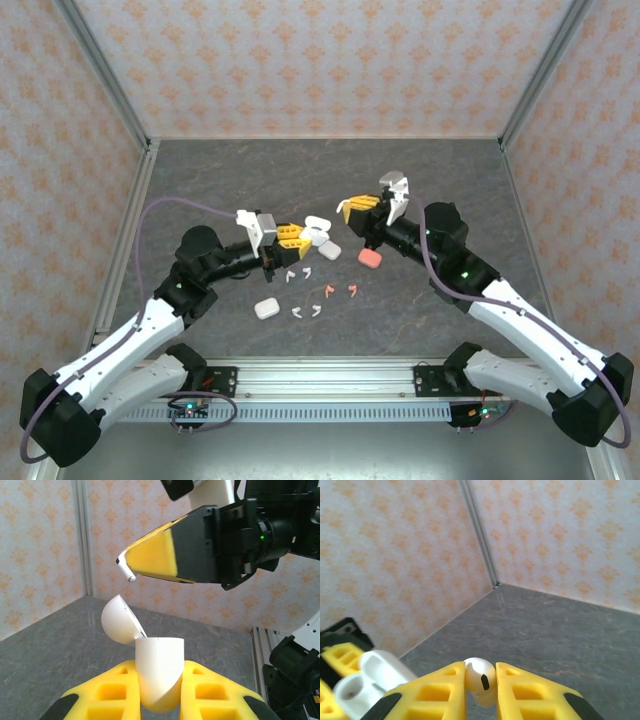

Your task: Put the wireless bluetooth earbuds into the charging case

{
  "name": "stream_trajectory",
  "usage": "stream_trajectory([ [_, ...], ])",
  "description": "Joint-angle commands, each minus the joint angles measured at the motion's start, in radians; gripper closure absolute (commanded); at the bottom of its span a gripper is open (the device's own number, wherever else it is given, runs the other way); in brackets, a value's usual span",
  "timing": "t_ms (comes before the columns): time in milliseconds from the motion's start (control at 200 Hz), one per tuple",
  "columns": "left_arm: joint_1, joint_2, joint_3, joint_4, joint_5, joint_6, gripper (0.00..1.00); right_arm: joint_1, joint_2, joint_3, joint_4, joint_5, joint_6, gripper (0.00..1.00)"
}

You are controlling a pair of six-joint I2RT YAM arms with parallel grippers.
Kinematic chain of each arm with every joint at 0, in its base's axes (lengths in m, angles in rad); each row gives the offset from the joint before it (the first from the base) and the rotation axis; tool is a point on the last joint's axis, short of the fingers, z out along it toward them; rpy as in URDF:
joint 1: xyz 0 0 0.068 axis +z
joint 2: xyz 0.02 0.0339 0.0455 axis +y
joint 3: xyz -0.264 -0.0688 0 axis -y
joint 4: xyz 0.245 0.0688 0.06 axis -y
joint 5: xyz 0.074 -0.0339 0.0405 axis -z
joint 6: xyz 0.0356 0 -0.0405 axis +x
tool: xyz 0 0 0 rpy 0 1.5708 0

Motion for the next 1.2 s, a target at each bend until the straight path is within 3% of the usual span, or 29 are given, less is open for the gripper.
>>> stream_trajectory([
  [0, -0.008, 0.004, 0.003, 0.065, -0.012, -0.016, 1.0, 0.04, -0.003, 0.009, 0.055, -0.006, -0.064, 0.82],
  [445, -0.009, 0.014, 0.006, 0.061, -0.031, -0.023, 1.0, 0.132, 0.054, 0.026, 0.057, 0.0, -0.104, 0.82],
  [1196, -0.012, 0.017, -0.003, 0.071, -0.054, -0.035, 1.0, 0.139, 0.088, 0.044, 0.093, -0.063, -0.072, 0.82],
])
